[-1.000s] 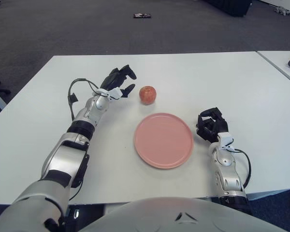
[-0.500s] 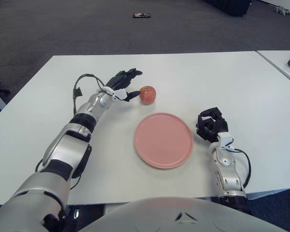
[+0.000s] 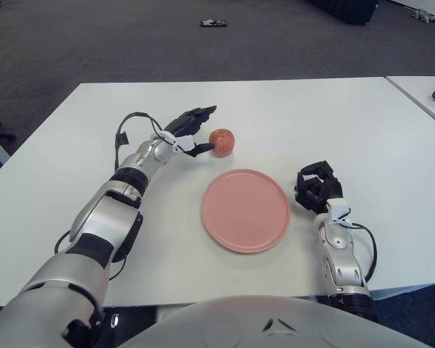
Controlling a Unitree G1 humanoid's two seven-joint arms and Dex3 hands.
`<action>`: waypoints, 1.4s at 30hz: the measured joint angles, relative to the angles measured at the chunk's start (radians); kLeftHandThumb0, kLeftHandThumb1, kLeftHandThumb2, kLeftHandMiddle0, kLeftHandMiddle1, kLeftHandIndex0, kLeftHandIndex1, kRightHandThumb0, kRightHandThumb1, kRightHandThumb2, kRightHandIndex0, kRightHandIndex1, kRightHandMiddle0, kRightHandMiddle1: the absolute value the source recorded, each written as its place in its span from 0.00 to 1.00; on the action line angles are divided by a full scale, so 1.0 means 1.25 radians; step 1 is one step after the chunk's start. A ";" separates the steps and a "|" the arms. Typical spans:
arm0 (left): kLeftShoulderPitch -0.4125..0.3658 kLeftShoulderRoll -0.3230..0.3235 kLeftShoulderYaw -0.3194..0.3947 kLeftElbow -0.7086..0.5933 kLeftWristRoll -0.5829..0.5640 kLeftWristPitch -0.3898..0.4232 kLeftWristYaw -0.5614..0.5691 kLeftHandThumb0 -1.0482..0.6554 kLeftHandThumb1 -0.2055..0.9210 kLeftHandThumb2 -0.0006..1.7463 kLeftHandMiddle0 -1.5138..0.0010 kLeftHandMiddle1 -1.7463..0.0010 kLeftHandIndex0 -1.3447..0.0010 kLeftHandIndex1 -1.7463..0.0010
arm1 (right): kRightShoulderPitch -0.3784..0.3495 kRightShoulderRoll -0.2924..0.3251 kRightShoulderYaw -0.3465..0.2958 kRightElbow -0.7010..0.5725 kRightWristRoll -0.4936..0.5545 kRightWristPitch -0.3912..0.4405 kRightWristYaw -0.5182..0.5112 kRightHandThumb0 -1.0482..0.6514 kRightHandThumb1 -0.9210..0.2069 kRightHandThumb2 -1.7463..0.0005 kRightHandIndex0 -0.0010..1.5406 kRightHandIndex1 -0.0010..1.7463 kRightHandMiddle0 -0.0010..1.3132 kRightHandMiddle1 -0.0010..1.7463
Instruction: Put the apple into the plate.
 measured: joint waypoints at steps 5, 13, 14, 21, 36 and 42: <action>-0.015 -0.018 0.004 0.016 -0.018 0.023 -0.055 0.07 0.68 0.47 1.00 1.00 1.00 1.00 | 0.001 0.000 0.001 -0.001 0.000 0.000 0.000 0.38 0.27 0.46 0.38 0.89 0.29 1.00; -0.031 -0.057 0.009 0.029 -0.045 0.066 -0.116 0.07 0.65 0.49 1.00 1.00 1.00 1.00 | 0.003 0.001 0.001 -0.004 0.000 0.001 0.000 0.38 0.27 0.45 0.38 0.88 0.29 1.00; -0.032 -0.061 0.009 0.030 -0.045 0.067 -0.118 0.07 0.65 0.50 1.00 1.00 1.00 1.00 | 0.003 0.001 0.002 -0.004 0.000 0.001 -0.001 0.38 0.28 0.45 0.38 0.88 0.29 1.00; -0.039 -0.089 0.008 0.039 -0.045 0.083 -0.129 0.08 0.66 0.50 1.00 1.00 1.00 1.00 | 0.006 0.003 0.002 -0.007 -0.001 0.002 -0.006 0.38 0.28 0.45 0.39 0.89 0.30 1.00; -0.087 -0.138 -0.017 0.070 -0.034 0.142 -0.133 0.12 0.64 0.54 1.00 1.00 1.00 0.92 | 0.014 0.003 0.001 -0.011 -0.001 -0.002 -0.006 0.38 0.28 0.45 0.39 0.89 0.30 1.00; -0.108 -0.150 -0.034 0.082 -0.017 0.156 -0.131 0.11 0.65 0.53 0.99 1.00 1.00 0.88 | 0.022 0.003 0.001 -0.014 0.000 -0.010 -0.006 0.38 0.28 0.45 0.39 0.89 0.30 1.00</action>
